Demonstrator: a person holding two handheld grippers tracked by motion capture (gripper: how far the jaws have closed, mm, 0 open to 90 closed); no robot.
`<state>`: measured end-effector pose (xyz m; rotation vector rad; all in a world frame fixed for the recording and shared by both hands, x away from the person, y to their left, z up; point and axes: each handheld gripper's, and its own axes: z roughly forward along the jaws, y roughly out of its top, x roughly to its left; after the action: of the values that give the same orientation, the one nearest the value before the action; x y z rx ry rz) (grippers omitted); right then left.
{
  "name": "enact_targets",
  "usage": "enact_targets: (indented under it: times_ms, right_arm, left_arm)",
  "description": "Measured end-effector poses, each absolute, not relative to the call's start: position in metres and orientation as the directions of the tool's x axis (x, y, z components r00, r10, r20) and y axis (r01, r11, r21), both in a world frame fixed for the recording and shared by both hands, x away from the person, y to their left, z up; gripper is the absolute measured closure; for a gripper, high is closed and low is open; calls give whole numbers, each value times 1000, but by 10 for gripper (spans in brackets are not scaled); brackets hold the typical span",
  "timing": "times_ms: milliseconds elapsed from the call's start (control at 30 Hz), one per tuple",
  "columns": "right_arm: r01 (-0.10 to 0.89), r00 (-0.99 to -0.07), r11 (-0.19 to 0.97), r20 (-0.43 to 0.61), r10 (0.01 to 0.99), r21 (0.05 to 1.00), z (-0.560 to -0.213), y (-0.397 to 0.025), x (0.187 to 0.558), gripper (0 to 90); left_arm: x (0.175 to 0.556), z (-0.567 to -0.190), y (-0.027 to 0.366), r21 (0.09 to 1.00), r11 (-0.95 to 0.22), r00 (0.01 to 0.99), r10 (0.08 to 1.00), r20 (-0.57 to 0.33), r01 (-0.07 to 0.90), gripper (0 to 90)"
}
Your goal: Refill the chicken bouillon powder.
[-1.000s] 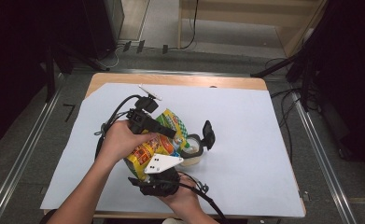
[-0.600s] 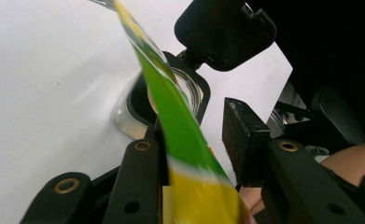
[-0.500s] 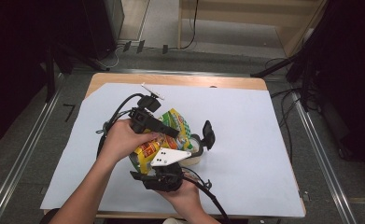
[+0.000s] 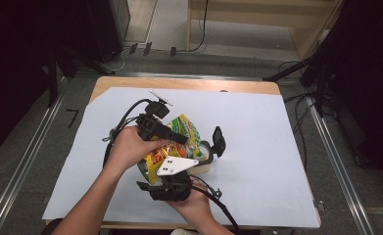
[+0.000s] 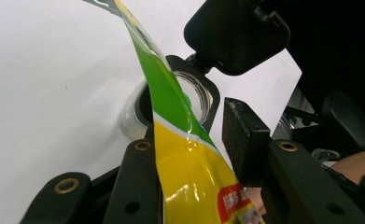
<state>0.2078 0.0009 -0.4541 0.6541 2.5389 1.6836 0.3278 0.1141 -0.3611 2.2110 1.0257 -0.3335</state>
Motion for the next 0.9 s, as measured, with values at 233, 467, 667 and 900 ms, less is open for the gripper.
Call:
enact_targets:
  times_ms: [233, 467, 667, 900]
  right_arm:
    - [289, -918, 358, 150, 367, 888, -454, 1, 206, 656]
    - [309, -910, 334, 175, 375, 890, -452, 1, 206, 660]
    - [303, -912, 329, 172, 372, 894, -452, 3, 207, 661]
    - [297, -914, 338, 164, 371, 893, -452, 3, 208, 661]
  left_arm:
    - [327, -360, 114, 471, -467, 661, 577, -479, 748, 689]
    - [328, -358, 117, 474, -448, 650, 579, -493, 758, 686]
    - [327, -357, 119, 483, -446, 654, 582, -482, 753, 687]
    - [327, -357, 119, 487, -445, 656, 582, -480, 751, 689]
